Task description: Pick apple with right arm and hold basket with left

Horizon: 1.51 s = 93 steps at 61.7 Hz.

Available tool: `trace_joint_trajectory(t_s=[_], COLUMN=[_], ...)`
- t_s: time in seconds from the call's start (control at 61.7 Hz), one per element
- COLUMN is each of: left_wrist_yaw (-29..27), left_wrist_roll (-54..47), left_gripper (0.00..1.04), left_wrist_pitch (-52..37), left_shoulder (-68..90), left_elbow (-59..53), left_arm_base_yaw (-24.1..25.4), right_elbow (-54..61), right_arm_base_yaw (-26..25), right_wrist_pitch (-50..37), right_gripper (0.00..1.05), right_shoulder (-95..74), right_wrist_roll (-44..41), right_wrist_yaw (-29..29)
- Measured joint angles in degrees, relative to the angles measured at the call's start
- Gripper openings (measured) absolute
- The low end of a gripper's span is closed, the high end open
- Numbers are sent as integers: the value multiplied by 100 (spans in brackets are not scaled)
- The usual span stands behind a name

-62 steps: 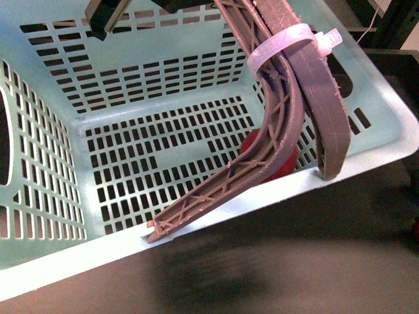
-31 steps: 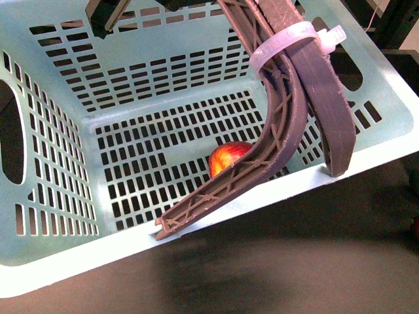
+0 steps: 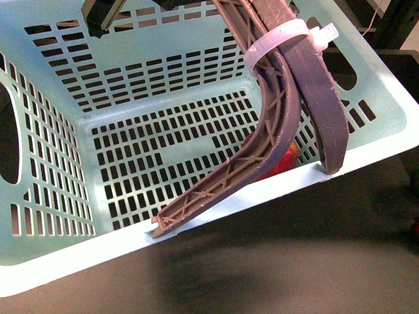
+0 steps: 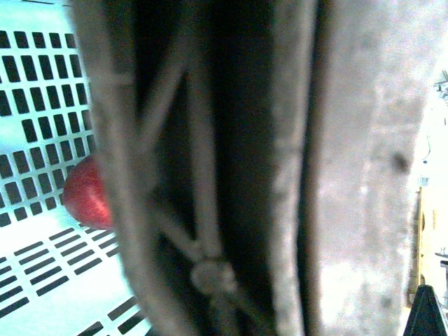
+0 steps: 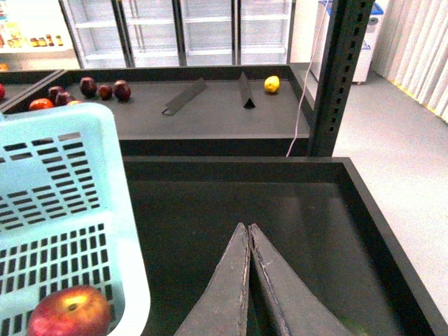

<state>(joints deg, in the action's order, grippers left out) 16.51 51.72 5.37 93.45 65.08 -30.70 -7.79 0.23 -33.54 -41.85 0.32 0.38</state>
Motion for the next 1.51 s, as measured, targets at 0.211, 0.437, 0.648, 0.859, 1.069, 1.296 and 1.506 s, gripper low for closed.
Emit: trace_joint_trajectory(t_s=[0.211, 0.437, 0.648, 0.859, 1.069, 1.296, 1.506], left_wrist_yaw=[2, -15, 0, -2, -2, -2, -2], left_wrist_roll=[4, -2, -2, 4, 2, 0, 0], left_gripper=[14, 14, 14, 14, 14, 14, 14], left_wrist_pitch=[0, 0, 0, 0, 0, 0, 0], left_shoulder=[-2, 0, -2, -2, -2, -2, 0], left_elbow=[0, 0, 0, 0, 0, 0, 0], left_arm_base_yaw=[0, 0, 0, 0, 0, 0, 0], right_elbow=[299, 481, 680, 680, 680, 680, 680], right_arm_base_yaw=[-4, -4, -4, -4, -4, -4, -4], right_wrist_pitch=[317, 686, 793, 1165, 1626, 1985, 2304], right_gripper=[2, 2, 2, 2, 2, 2, 2], right_shoulder=[608, 1165, 1561, 2009, 2463, 2822, 3136], right_wrist_roll=[0, 0, -2, -2, -2, -2, -2], right_wrist_yaw=[-24, -24, -24, -28, -28, -31, -28])
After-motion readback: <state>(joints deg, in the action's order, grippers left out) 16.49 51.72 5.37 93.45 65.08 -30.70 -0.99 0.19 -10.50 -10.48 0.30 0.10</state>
